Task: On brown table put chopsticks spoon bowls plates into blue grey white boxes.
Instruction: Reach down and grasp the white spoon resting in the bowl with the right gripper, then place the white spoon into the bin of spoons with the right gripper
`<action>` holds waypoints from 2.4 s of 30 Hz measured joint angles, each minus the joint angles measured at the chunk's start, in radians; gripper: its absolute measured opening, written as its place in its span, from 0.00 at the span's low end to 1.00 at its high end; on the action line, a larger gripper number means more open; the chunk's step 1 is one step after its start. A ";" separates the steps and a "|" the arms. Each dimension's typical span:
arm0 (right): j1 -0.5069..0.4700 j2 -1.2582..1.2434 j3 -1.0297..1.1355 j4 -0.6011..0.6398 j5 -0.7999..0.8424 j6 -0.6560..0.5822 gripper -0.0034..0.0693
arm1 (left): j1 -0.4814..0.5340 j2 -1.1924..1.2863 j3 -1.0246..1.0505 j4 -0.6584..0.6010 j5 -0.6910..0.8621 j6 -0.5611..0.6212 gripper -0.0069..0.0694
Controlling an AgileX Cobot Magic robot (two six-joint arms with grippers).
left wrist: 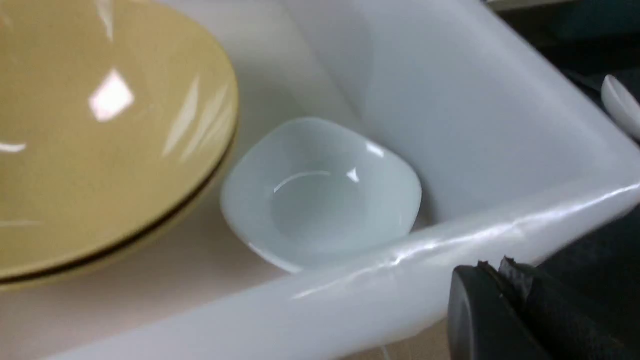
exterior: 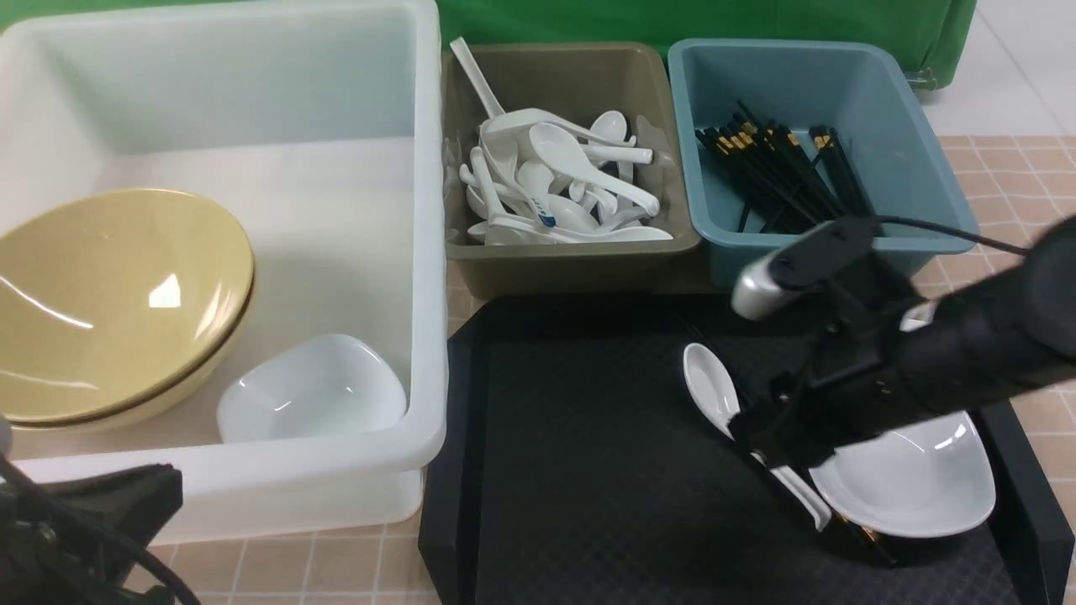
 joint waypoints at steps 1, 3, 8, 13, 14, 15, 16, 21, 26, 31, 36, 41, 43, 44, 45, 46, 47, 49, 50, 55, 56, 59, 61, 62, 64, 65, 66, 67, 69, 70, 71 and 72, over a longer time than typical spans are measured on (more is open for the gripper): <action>0.001 0.053 -0.025 -0.012 -0.018 0.001 0.54 | 0.000 -0.012 0.015 -0.009 -0.029 0.000 0.09; 0.001 0.122 -0.051 -0.043 -0.040 0.008 0.49 | 0.000 -0.034 0.022 -0.042 -0.093 0.000 0.09; 0.004 0.210 -0.066 -0.069 -0.048 0.013 0.33 | 0.000 -0.043 0.023 -0.075 -0.146 0.000 0.09; 0.031 0.230 -0.082 -0.054 -0.058 0.015 0.18 | 0.000 -0.043 0.023 -0.079 -0.155 0.000 0.09; 0.033 0.230 -0.083 -0.054 -0.057 0.015 0.17 | 0.000 -0.043 0.023 -0.079 -0.155 0.000 0.09; 0.050 0.230 -0.092 -0.054 -0.037 0.015 0.12 | 0.000 -0.043 0.023 -0.079 -0.157 0.000 0.09; 0.052 0.230 -0.093 -0.054 -0.034 0.015 0.12 | 0.000 -0.043 0.023 -0.079 -0.156 0.000 0.09; 0.117 0.196 -0.166 -0.057 0.006 0.015 0.10 | 0.000 -0.043 0.024 -0.082 -0.170 0.000 0.09; 0.149 0.155 -0.293 -0.057 0.024 0.015 0.10 | 0.000 -0.043 0.024 -0.082 -0.170 0.003 0.09; 0.131 0.149 -0.374 -0.141 0.145 0.080 0.14 | 0.000 -0.043 0.024 -0.082 -0.170 0.003 0.09; 0.098 0.189 -0.354 -0.347 0.299 0.254 0.38 | 0.000 -0.043 0.024 -0.082 -0.170 0.003 0.09; 0.103 0.271 -0.284 -0.407 0.286 0.355 0.64 | 0.000 -0.043 0.024 -0.082 -0.170 0.003 0.09; 0.111 0.307 -0.274 -0.408 0.266 0.374 0.67 | 0.000 -0.043 0.024 -0.082 -0.170 0.003 0.09; 0.116 0.322 -0.274 -0.409 0.260 0.376 0.67 | 0.000 -0.043 0.024 -0.082 -0.170 0.003 0.09; 0.120 0.330 -0.277 -0.417 0.257 0.378 0.66 | 0.000 -0.043 0.024 -0.082 -0.170 0.003 0.09; 0.124 0.336 -0.280 -0.420 0.248 0.378 0.63 | 0.000 -0.043 0.024 -0.082 -0.167 0.003 0.09; 0.126 0.339 -0.283 -0.429 0.250 0.376 0.58 | 0.000 -0.043 0.024 -0.082 -0.166 0.003 0.09; 0.129 0.341 -0.287 -0.435 0.250 0.370 0.45 | 0.000 -0.043 0.024 -0.082 -0.161 0.003 0.09; 0.130 0.341 -0.287 -0.435 0.250 0.370 0.42 | 0.000 -0.043 0.024 -0.082 -0.160 0.003 0.09; 0.168 0.290 -0.300 -0.395 0.296 0.319 0.21 | 0.000 -0.043 0.024 -0.081 -0.164 0.006 0.09; 0.173 0.271 -0.310 -0.390 0.295 0.317 0.21 | 0.000 -0.043 0.024 -0.080 -0.166 0.006 0.09; 0.181 0.214 -0.355 -0.380 0.238 0.317 0.21 | 0.000 -0.043 0.024 -0.079 -0.175 0.005 0.09; 0.182 0.173 -0.421 -0.372 0.053 0.314 0.21 | 0.000 -0.043 0.024 -0.078 -0.180 0.005 0.09; 0.182 0.172 -0.436 -0.371 -0.006 0.313 0.21 | 0.000 -0.043 0.024 -0.078 -0.180 0.005 0.09; 0.182 0.189 -0.485 -0.371 -0.209 0.290 0.21 | 0.000 -0.043 0.024 -0.078 -0.180 0.005 0.09; 0.181 0.211 -0.519 -0.371 -0.282 0.282 0.21 | 0.000 -0.043 0.024 -0.078 -0.180 0.005 0.09; 0.178 0.235 -0.555 -0.371 -0.319 0.273 0.21 | 0.000 -0.043 0.024 -0.078 -0.180 0.005 0.09; 0.170 0.278 -0.630 -0.371 -0.340 0.265 0.24 | 0.000 -0.043 0.024 -0.078 -0.180 0.005 0.09; 0.152 0.352 -0.727 -0.371 -0.319 0.265 0.32 | 0.000 -0.043 0.024 -0.078 -0.180 0.005 0.09; 0.137 0.394 -0.788 -0.371 -0.285 0.270 0.39 | 0.000 -0.043 0.024 -0.078 -0.180 0.005 0.09; 0.117 0.440 -0.857 -0.371 -0.223 0.284 0.48 | 0.000 -0.043 0.024 -0.078 -0.176 0.005 0.09; 0.113 0.447 -0.867 -0.371 -0.210 0.292 0.51 | 0.000 -0.043 0.024 -0.078 -0.172 0.005 0.09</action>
